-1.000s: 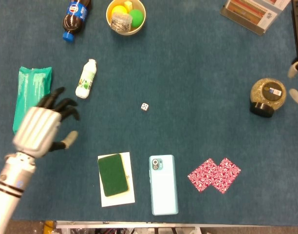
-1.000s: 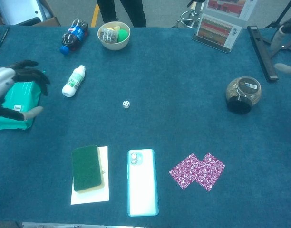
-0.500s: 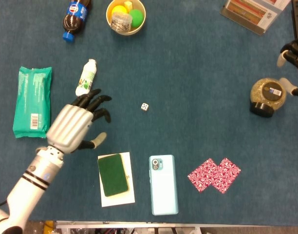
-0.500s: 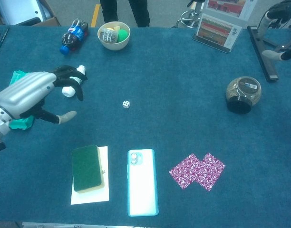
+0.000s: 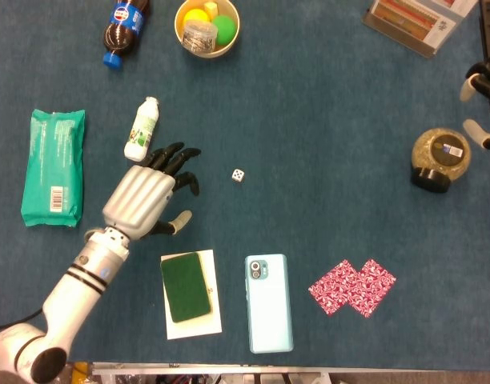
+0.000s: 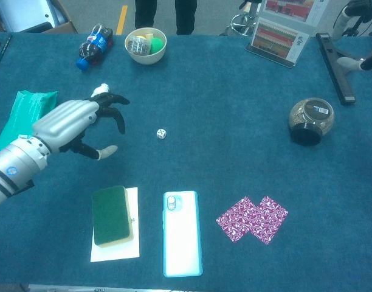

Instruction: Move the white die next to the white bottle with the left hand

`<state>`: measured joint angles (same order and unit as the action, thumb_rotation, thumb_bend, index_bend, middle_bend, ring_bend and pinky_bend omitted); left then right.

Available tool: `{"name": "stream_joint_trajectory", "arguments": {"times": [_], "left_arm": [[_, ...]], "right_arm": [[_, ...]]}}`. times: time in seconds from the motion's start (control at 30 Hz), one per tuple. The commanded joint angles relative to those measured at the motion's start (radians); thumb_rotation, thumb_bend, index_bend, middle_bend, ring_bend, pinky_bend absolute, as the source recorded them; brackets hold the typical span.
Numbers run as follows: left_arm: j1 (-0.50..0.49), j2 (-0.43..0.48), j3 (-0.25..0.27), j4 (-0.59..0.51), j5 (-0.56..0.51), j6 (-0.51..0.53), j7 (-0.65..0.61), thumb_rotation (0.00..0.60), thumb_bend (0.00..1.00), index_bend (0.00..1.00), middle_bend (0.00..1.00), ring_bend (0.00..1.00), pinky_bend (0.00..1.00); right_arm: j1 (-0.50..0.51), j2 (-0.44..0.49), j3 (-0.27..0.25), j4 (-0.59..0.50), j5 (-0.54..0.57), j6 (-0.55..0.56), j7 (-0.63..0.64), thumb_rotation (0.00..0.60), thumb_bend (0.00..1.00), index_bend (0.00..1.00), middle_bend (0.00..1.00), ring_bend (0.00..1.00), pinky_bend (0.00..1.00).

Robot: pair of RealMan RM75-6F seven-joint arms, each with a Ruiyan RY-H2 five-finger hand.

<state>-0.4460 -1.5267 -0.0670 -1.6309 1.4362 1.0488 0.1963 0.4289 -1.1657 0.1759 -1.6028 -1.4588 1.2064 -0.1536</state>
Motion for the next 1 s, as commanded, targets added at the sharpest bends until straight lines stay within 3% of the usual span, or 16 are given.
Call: {"name": "stream_joint_trajectory", "arguments": {"times": [0.03, 0.33, 0.6, 1.0], "left_arm": [[-0.025, -0.033, -0.009, 0.041, -0.024, -0.028, -0.002, 0.600, 0.31, 0.42, 0.08, 0.02, 0.11], [-0.079, -0.099, -0.030, 0.121, -0.059, -0.070, -0.001, 0.600, 0.31, 0.41, 0.00, 0.00, 0.04], [-0.122, -0.126, -0.039, 0.166, -0.074, -0.106, -0.016, 0.600, 0.31, 0.41, 0.00, 0.00, 0.04], [-0.210, -0.173, -0.047, 0.283, -0.015, -0.157, -0.142, 0.600, 0.31, 0.41, 0.00, 0.00, 0.03]], "right_arm": [[0.000, 0.001, -0.002, 0.003, 0.002, 0.001, 0.002, 0.600, 0.21, 0.48, 0.37, 0.26, 0.34], [-0.005, 0.009, -0.010, 0.008, 0.005, 0.015, 0.014, 0.600, 0.21, 0.48, 0.37, 0.26, 0.34], [-0.010, 0.013, -0.017, 0.014, 0.012, 0.021, 0.027, 0.600, 0.21, 0.48, 0.37, 0.26, 0.34], [-0.010, 0.012, -0.023, 0.020, 0.019, 0.022, 0.029, 0.600, 0.21, 0.48, 0.37, 0.26, 0.34]]}}
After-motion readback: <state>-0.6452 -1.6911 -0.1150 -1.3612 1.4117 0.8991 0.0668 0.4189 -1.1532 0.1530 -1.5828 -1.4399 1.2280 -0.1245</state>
